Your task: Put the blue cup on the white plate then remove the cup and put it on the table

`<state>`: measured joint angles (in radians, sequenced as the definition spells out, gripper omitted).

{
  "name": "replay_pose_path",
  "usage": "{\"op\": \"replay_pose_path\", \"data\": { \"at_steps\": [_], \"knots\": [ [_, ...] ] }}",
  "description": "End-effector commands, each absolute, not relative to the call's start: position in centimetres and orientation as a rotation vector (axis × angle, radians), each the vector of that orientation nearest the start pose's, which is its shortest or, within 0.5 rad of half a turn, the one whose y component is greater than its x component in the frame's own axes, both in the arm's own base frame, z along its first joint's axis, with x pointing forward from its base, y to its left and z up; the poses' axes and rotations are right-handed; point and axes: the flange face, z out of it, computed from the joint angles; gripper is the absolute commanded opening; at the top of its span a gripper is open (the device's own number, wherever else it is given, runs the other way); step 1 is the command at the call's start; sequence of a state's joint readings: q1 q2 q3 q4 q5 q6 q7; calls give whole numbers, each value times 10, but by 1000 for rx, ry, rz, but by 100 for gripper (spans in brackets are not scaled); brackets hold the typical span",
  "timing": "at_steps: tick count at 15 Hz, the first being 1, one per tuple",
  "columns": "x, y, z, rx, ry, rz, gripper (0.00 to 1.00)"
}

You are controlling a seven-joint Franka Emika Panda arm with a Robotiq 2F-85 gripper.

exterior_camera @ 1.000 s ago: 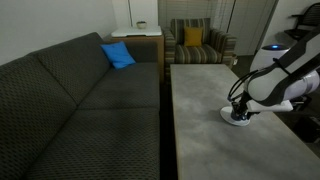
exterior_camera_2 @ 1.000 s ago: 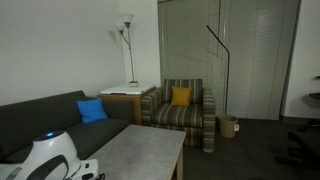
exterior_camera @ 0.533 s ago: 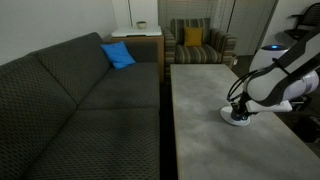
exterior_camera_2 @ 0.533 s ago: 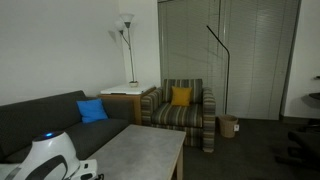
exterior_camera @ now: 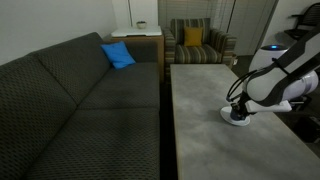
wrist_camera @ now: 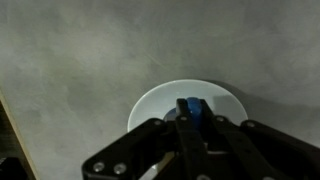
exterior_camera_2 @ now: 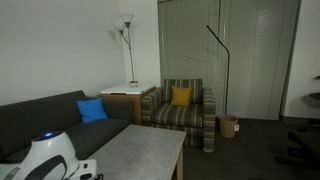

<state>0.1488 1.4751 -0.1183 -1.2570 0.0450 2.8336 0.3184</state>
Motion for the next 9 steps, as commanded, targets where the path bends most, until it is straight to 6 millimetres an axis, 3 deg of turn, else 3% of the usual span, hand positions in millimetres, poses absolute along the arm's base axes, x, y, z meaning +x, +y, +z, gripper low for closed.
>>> {"op": "replay_pose_path", "data": {
  "at_steps": [1,9],
  "knots": [
    [651,32,-133,-3181,317,-204,4],
    [653,41,-129,-3183,289,-276,3]
  ]
}}
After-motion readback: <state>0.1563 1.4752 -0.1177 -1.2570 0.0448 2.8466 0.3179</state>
